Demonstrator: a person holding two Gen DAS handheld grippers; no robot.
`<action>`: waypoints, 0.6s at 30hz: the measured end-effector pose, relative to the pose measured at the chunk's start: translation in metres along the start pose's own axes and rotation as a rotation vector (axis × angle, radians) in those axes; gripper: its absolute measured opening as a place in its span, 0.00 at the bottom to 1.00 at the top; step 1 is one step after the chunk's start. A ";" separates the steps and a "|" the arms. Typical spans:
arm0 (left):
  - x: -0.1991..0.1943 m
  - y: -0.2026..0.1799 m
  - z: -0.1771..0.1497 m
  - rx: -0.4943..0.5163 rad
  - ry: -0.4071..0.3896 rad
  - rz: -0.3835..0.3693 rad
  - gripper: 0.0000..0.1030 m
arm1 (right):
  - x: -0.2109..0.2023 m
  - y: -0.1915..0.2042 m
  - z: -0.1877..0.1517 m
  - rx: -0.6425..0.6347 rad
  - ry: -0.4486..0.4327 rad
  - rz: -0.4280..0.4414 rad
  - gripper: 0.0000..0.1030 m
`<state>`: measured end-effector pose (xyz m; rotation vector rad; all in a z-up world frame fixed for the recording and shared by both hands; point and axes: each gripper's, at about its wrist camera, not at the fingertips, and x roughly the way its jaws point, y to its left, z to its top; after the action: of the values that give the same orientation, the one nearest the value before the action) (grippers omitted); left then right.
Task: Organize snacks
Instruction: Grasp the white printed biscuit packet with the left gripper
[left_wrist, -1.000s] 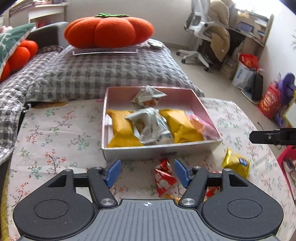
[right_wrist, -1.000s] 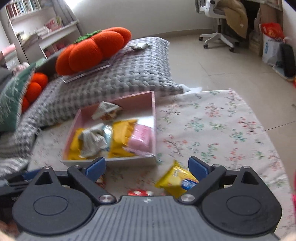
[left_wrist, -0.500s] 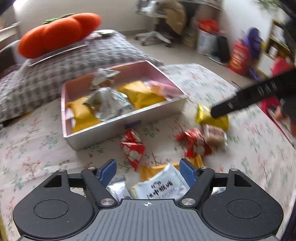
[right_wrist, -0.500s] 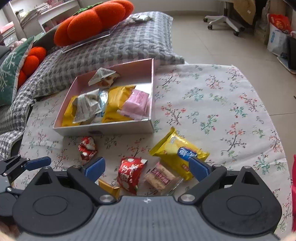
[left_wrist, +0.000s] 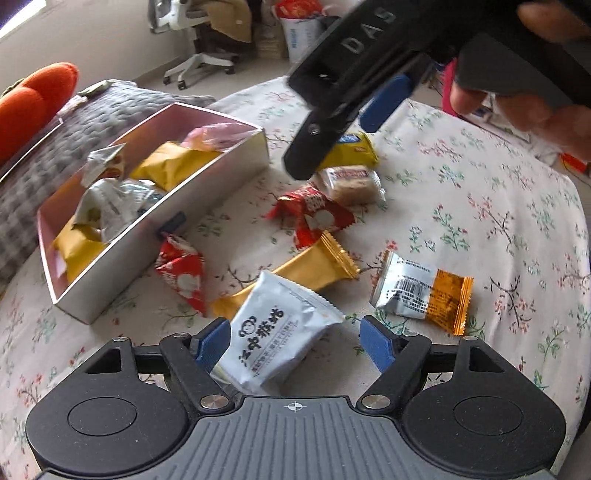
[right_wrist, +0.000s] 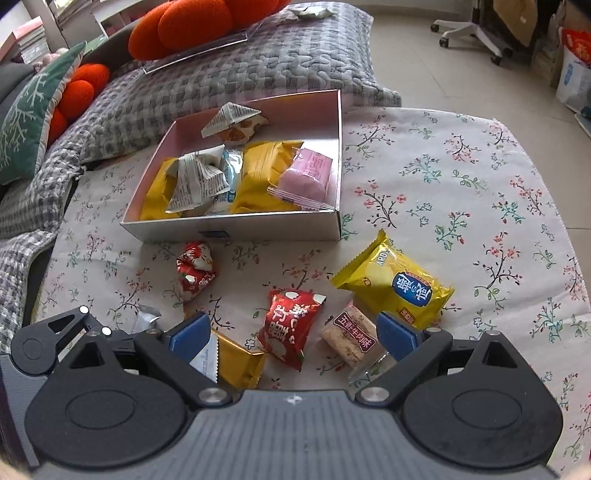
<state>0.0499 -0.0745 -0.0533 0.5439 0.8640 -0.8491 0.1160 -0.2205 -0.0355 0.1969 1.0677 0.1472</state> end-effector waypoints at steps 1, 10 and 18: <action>0.002 0.000 0.000 0.004 0.004 0.004 0.76 | 0.002 0.001 0.000 -0.004 0.005 0.003 0.93; 0.013 0.011 -0.004 -0.019 0.043 0.019 0.68 | 0.016 0.008 -0.003 -0.012 0.051 0.005 0.89; 0.015 0.015 -0.001 -0.057 0.046 0.041 0.47 | 0.017 0.006 -0.002 0.014 0.054 0.022 0.87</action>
<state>0.0674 -0.0718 -0.0649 0.5310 0.9131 -0.7745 0.1218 -0.2106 -0.0492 0.2183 1.1205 0.1660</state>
